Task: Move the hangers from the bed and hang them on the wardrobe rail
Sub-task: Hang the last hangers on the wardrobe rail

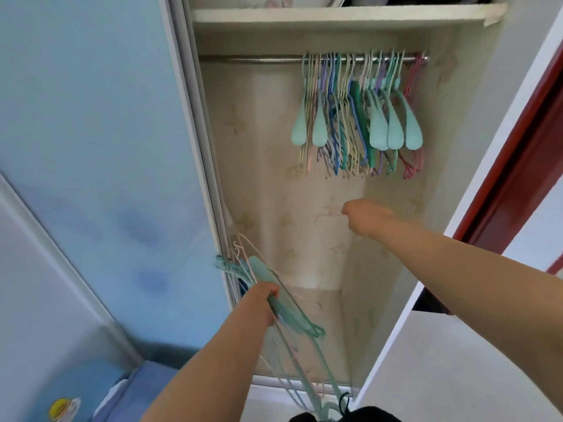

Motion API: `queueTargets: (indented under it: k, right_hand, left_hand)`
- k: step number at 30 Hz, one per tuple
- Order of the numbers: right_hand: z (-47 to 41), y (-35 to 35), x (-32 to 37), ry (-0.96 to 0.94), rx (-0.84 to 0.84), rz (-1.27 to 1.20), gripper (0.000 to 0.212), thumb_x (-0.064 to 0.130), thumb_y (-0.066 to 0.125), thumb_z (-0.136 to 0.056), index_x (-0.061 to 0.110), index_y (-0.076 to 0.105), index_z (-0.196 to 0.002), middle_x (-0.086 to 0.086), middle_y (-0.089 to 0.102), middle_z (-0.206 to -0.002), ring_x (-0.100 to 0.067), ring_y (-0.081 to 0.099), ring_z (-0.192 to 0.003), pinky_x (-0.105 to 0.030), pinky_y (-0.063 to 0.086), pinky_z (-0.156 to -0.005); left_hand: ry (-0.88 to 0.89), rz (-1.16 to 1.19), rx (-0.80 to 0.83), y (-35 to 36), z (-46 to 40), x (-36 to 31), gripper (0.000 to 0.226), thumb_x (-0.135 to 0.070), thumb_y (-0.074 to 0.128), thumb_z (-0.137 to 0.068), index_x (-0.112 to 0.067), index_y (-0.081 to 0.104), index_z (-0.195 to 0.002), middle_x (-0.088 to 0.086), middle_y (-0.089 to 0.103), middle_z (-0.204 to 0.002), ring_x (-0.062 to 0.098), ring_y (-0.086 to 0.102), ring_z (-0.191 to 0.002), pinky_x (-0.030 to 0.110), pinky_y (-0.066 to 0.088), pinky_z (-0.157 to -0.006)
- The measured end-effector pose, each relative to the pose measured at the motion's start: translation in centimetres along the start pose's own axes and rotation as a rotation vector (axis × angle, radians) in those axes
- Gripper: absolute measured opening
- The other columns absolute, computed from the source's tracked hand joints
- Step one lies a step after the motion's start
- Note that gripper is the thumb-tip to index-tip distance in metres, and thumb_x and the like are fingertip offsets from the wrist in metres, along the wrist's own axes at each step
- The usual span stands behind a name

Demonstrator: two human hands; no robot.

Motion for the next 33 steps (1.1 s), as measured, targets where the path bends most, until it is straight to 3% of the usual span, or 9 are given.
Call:
queueTargets:
  k: [6, 12, 17, 20, 24, 26, 28, 31, 33]
  right_hand:
    - [-1.5, -1.0, 6.0, -0.066, -0.084, -0.341, 0.047, 0.003, 0.039, -0.089, 0.022, 0.048, -0.130, -0.013, 0.059, -0.121, -0.031, 0.060, -0.096, -0.032, 0.050, -0.071]
    - [-2.2, -4.5, 9.1, -0.051, -0.167, -0.747, 0.040, 0.005, 0.035, -0.094, 0.013, 0.053, -0.128, -0.016, 0.054, -0.130, -0.033, 0.057, -0.109, -0.028, 0.043, -0.083]
    - [-2.3, -9.0, 10.1, -0.053, -0.373, -0.870, 0.041, 0.002, 0.033, -0.097, 0.009, 0.049, -0.134, -0.019, 0.057, -0.124, -0.028, 0.058, -0.094, -0.024, 0.044, -0.069]
    - [-3.2, -12.7, 10.5, -0.051, -0.478, -0.845, 0.042, 0.002, 0.034, -0.097, 0.006, 0.046, -0.137, -0.021, 0.057, -0.124, -0.032, 0.059, -0.102, -0.026, 0.044, -0.077]
    - [-6.5, -16.2, 11.0, -0.024, -0.395, -0.911, 0.042, -0.001, 0.038, -0.097, 0.000, 0.042, -0.139, -0.022, 0.054, -0.125, -0.027, 0.054, -0.105, -0.027, 0.044, -0.080]
    - [-7.9, -17.2, 11.1, 0.027, -0.317, -0.940, 0.039, 0.000, 0.040, -0.096, -0.004, 0.045, -0.135, -0.016, 0.051, -0.107, -0.019, 0.047, -0.096, -0.018, 0.037, -0.065]
    - [-8.9, -17.6, 11.0, 0.101, -0.250, -0.968, 0.036, 0.002, 0.038, -0.097, -0.007, 0.046, -0.130, -0.012, 0.049, -0.096, -0.019, 0.048, -0.086, -0.019, 0.036, -0.058]
    - [-10.1, -16.6, 11.1, 0.157, -0.145, -1.028, 0.033, -0.002, 0.032, -0.098, -0.008, 0.045, -0.128, -0.013, 0.049, -0.072, -0.020, 0.048, -0.056, -0.022, 0.035, -0.042]
    - [-10.6, -15.7, 10.5, 0.222, -0.129, -1.204, 0.036, -0.002, 0.027, -0.098, -0.002, 0.039, -0.132, -0.011, 0.044, -0.070, -0.015, 0.041, -0.052, -0.017, 0.027, -0.035]
  left_hand:
    - [-0.057, 0.073, 0.096, 1.9, 1.3, -1.2, 0.024, -0.002, 0.048, -0.082, -0.011, 0.036, -0.063, 0.006, 0.033, -0.060, 0.018, 0.036, -0.051, 0.024, 0.032, -0.046]
    - [-0.069, 0.084, 0.199, 3.4, 2.7, -2.9, 0.035, -0.013, 0.054, -0.091, -0.011, 0.039, -0.059, 0.003, 0.036, -0.059, 0.014, 0.036, -0.049, 0.023, 0.033, -0.043]
    - [0.020, 0.017, 0.242, 3.5, 3.2, -6.7, 0.034, -0.018, 0.060, -0.090, -0.014, 0.043, -0.060, 0.000, 0.042, -0.058, 0.013, 0.040, -0.048, 0.020, 0.034, -0.041]
    - [0.093, -0.087, 0.218, 2.5, 3.1, -9.6, 0.038, -0.021, 0.059, -0.089, -0.014, 0.041, -0.057, 0.001, 0.038, -0.057, 0.015, 0.035, -0.047, 0.018, 0.029, -0.040]
    - [0.238, -0.200, 0.146, 0.5, 3.3, -14.0, 0.042, -0.020, 0.061, -0.086, -0.015, 0.036, -0.053, 0.003, 0.033, -0.054, 0.017, 0.031, -0.045, 0.021, 0.026, -0.044]
    - [0.312, -0.214, 0.132, -0.6, 3.5, -16.0, 0.042, -0.015, 0.062, -0.086, -0.014, 0.036, -0.052, 0.002, 0.036, -0.043, 0.015, 0.035, -0.034, 0.012, 0.026, -0.035]
    - [0.378, -0.200, 0.121, -1.8, 3.9, -18.2, 0.044, -0.013, 0.062, -0.087, -0.012, 0.037, -0.051, -0.003, 0.034, -0.029, 0.010, 0.032, -0.023, 0.007, 0.024, -0.030]
    - [0.437, -0.228, 0.116, -2.9, 4.0, -20.5, 0.048, -0.026, 0.061, -0.090, -0.013, 0.040, -0.048, -0.004, 0.040, -0.036, 0.011, 0.035, -0.036, 0.014, 0.031, -0.039]
    - [0.424, -0.152, 0.142, -3.5, 3.7, -20.9, 0.047, -0.034, 0.063, -0.089, -0.014, 0.045, -0.050, -0.001, 0.045, -0.049, 0.014, 0.038, -0.045, 0.021, 0.034, -0.050]
Point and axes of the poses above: each hand's wrist, its own z-axis away from the middle knuckle, its own y-axis out of the palm, x = y × z, the point moved 9 cm from there along -z, towards the middle knuckle
